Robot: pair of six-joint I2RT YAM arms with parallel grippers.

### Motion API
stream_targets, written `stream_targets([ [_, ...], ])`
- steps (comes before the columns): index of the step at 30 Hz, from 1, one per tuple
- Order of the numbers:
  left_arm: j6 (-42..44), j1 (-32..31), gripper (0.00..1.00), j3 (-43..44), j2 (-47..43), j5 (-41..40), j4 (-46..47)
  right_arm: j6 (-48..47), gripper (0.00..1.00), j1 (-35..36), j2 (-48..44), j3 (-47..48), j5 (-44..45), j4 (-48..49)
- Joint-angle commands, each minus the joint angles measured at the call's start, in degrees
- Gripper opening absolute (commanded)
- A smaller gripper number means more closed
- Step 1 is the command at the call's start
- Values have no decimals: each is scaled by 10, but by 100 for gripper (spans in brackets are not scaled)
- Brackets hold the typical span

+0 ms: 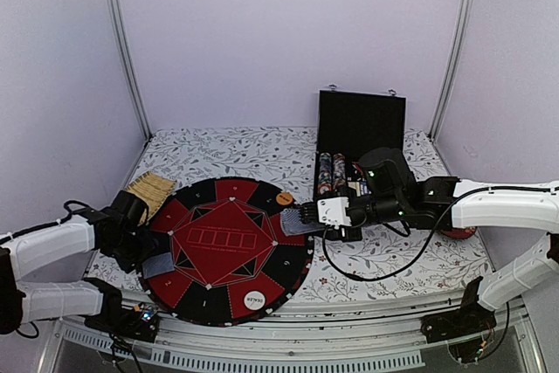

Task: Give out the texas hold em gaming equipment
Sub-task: Move the poker card to the community card area.

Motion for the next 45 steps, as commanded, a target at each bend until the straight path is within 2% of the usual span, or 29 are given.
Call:
stream_targets([
  [1,9,4,61,-23,-10,44,45,-2,48,6,-4,18,-8,0],
  [5,-3,-13,59,-26,-35,63,47,-2,48,5,-4,19,-5,-1],
  [13,-36,-102,58,-31,-47,88,64,-4,48,6,1,21,-6,-4],
  [18,-24,-134,57,-42,-58,150,109,-4,48,5,3,23,-6,-5],
  [23,10,-180,55,-40,-66,172,111,-4,48,6,5,23,-6,-6],
  [34,98,-185,47,-59,-49,189,152,-4,48,6,3,26,-6,-10],
  [39,140,-185,47,-51,0,136,164,-4,48,6,4,28,-9,-11],
  [45,182,-185,47,-40,41,130,191,-4,49,7,1,27,-10,-13],
])
